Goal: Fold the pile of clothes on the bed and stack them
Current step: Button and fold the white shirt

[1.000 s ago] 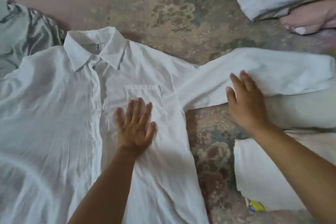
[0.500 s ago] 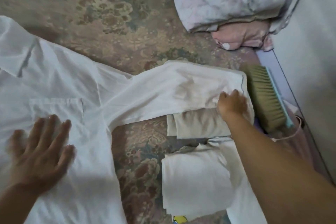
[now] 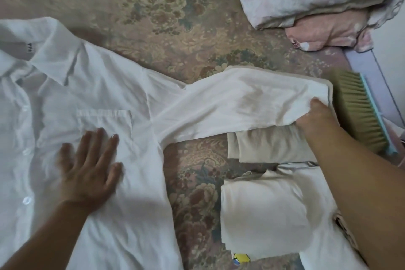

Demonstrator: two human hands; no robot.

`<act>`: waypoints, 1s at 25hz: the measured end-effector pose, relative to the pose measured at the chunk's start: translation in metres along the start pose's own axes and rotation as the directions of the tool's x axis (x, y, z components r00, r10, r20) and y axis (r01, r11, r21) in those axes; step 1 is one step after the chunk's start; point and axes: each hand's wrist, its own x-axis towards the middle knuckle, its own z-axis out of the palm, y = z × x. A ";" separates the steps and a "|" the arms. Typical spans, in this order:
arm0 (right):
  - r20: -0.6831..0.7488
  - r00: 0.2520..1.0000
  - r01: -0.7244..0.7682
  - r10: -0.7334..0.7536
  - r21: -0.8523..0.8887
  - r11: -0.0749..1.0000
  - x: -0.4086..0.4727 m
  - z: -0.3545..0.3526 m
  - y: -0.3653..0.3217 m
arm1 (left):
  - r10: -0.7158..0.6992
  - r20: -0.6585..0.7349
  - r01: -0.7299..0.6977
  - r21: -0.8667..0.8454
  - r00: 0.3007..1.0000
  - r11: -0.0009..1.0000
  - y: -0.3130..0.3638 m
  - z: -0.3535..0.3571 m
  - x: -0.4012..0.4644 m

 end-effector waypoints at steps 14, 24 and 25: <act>0.524 0.576 0.756 -0.627 -0.050 0.653 -0.348 0.151 0.105 | -0.061 0.581 0.547 -0.792 0.812 -0.271 -0.037 -0.151 0.026; 0.957 0.260 0.865 -0.128 -0.172 0.471 -0.510 0.263 0.232 | -0.613 0.553 0.746 -0.659 0.564 0.091 -0.289 -0.183 0.000; 0.933 0.310 0.889 -0.184 -0.216 0.403 -0.498 0.262 0.239 | -0.599 0.542 0.753 -0.636 0.590 0.166 -0.304 -0.174 -0.001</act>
